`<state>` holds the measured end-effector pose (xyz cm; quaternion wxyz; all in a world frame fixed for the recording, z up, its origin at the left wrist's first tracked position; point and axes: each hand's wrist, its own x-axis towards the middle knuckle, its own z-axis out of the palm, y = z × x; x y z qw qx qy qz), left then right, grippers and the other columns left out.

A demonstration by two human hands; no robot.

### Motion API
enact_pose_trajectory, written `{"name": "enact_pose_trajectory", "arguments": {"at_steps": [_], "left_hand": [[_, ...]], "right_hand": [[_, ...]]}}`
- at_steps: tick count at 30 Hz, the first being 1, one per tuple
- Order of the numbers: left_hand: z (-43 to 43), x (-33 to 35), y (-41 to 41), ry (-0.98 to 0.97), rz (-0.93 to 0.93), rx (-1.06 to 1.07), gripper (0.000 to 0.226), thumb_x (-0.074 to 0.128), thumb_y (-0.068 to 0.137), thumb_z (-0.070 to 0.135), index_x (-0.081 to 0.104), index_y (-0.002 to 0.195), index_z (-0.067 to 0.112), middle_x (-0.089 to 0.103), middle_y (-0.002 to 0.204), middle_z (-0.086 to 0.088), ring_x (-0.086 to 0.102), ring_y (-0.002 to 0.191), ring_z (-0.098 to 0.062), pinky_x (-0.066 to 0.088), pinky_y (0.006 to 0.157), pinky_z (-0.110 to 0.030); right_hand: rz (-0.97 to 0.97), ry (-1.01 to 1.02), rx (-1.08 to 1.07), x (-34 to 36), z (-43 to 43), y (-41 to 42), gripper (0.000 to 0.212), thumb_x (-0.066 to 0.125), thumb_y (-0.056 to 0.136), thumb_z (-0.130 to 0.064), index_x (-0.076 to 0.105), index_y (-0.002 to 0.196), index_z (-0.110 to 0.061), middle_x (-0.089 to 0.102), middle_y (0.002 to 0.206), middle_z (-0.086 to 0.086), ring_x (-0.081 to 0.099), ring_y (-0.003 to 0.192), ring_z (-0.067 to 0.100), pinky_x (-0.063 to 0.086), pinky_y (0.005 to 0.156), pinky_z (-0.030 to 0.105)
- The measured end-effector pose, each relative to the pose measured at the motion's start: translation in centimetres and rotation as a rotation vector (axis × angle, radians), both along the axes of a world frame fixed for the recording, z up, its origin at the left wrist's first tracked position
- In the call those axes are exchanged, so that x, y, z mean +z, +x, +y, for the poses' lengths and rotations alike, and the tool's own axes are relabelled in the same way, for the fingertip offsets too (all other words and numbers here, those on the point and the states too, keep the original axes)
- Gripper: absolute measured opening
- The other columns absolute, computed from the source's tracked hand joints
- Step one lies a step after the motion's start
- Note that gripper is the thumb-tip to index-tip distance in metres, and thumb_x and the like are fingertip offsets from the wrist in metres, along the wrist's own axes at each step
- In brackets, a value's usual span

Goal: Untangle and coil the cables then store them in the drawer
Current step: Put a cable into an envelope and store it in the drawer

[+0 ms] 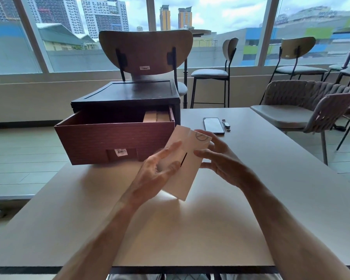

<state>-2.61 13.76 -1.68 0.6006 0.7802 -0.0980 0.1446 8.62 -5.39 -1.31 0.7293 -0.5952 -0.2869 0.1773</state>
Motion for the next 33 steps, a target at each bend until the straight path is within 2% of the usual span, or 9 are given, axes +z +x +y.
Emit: {"name": "enact_pose_trajectory", "arguments": {"at_steps": [7, 11, 14, 17, 20, 23, 27, 30, 33], "left_hand": [[0.0, -0.1, 0.1, -0.041, 0.051, -0.029, 0.037, 0.058, 0.099, 0.008, 0.066, 0.13, 0.028, 0.068, 0.121, 0.023, 0.068, 0.106, -0.005, 0.054, 0.081, -0.018], [0.4, -0.3, 0.1, -0.018, 0.066, -0.092, 0.038, 0.055, 0.101, 0.013, 0.064, 0.132, 0.035, 0.062, 0.135, 0.017, 0.063, 0.119, -0.011, 0.052, 0.089, -0.021], [0.5, -0.5, -0.5, 0.22, 0.038, -0.134, 0.058, 0.055, 0.098, 0.037, 0.034, 0.151, 0.043, 0.028, 0.15, 0.039, 0.038, 0.136, 0.01, 0.041, 0.1, -0.01], [0.2, -0.5, -0.6, 0.354, 0.033, -0.139, 0.085, 0.056, 0.094, 0.049, -0.002, 0.156, 0.046, 0.001, 0.157, 0.037, 0.019, 0.139, 0.019, 0.04, 0.101, -0.008], [-0.2, -0.2, -0.6, 0.309, 0.027, -0.148, 0.091, 0.058, 0.095, 0.041, -0.01, 0.155, 0.042, 0.001, 0.154, 0.037, 0.023, 0.13, 0.027, 0.047, 0.096, -0.012], [-0.1, -0.5, -0.1, 0.388, 0.0, -0.158, 0.09, 0.055, 0.098, 0.04, -0.014, 0.156, 0.036, -0.012, 0.159, 0.032, 0.002, 0.145, 0.015, 0.028, 0.119, -0.022], [0.4, -0.2, 0.3, 0.203, 0.021, -0.22, 0.091, 0.069, 0.091, 0.04, 0.007, 0.158, 0.042, -0.009, 0.161, 0.033, 0.012, 0.152, -0.007, 0.043, 0.113, -0.038], [0.6, 0.8, 0.1, 0.129, -0.014, -0.178, 0.081, 0.083, 0.081, 0.028, 0.041, 0.149, 0.042, 0.002, 0.163, 0.028, 0.032, 0.145, -0.006, 0.056, 0.095, -0.035], [0.8, 2.5, 0.0, 0.094, -0.09, -0.004, 0.069, 0.091, 0.067, 0.033, 0.063, 0.129, 0.045, 0.023, 0.161, 0.017, 0.046, 0.136, -0.006, 0.056, 0.096, -0.032]], "right_hand": [[-0.036, 0.004, 0.022, 0.1, -0.1, -0.5, 0.053, 0.068, 0.089, -0.005, 0.051, 0.137, -0.018, 0.062, 0.129, 0.015, 0.065, 0.115, 0.032, 0.057, 0.085, 0.047], [-0.038, 0.018, 0.041, 0.3, -0.2, -0.6, 0.06, 0.07, 0.083, -0.011, 0.05, 0.139, -0.019, 0.064, 0.129, 0.01, 0.065, 0.114, 0.033, 0.058, 0.086, 0.046], [-0.044, 0.014, 0.05, 0.5, -0.3, -0.6, 0.063, 0.073, 0.08, -0.019, 0.05, 0.138, -0.018, 0.063, 0.13, 0.012, 0.063, 0.117, 0.034, 0.057, 0.084, 0.047], [-0.062, -0.013, 0.064, 0.9, -0.4, -0.7, 0.065, 0.08, 0.075, -0.029, 0.051, 0.131, -0.017, 0.063, 0.128, 0.016, 0.063, 0.116, 0.036, 0.057, 0.081, 0.048], [-0.109, -0.067, -0.009, 1.4, -0.2, -0.9, 0.055, 0.078, 0.079, -0.021, 0.051, 0.127, -0.018, 0.067, 0.121, 0.012, 0.067, 0.11, 0.034, 0.059, 0.08, 0.051], [-0.112, -0.084, -0.096, 1.4, -0.1, -0.8, 0.046, 0.074, 0.082, -0.018, 0.052, 0.122, -0.014, 0.071, 0.114, 0.011, 0.068, 0.106, 0.034, 0.057, 0.081, 0.06], [-0.043, 0.005, -0.181, 1.9, 0.0, -0.6, 0.044, 0.072, 0.084, -0.017, 0.054, 0.123, -0.007, 0.074, 0.106, 0.007, 0.069, 0.103, 0.033, 0.057, 0.079, 0.061], [0.022, 0.127, -0.308, 2.8, 0.5, -0.6, 0.037, 0.069, 0.09, -0.016, 0.056, 0.124, -0.008, 0.073, 0.097, 0.003, 0.07, 0.1, 0.03, 0.06, 0.073, 0.051], [0.066, 0.168, -0.393, 3.8, 2.0, -0.4, 0.038, 0.069, 0.092, -0.024, 0.057, 0.126, -0.012, 0.07, 0.108, 0.01, 0.071, 0.099, 0.029, 0.059, 0.067, 0.04]]}}
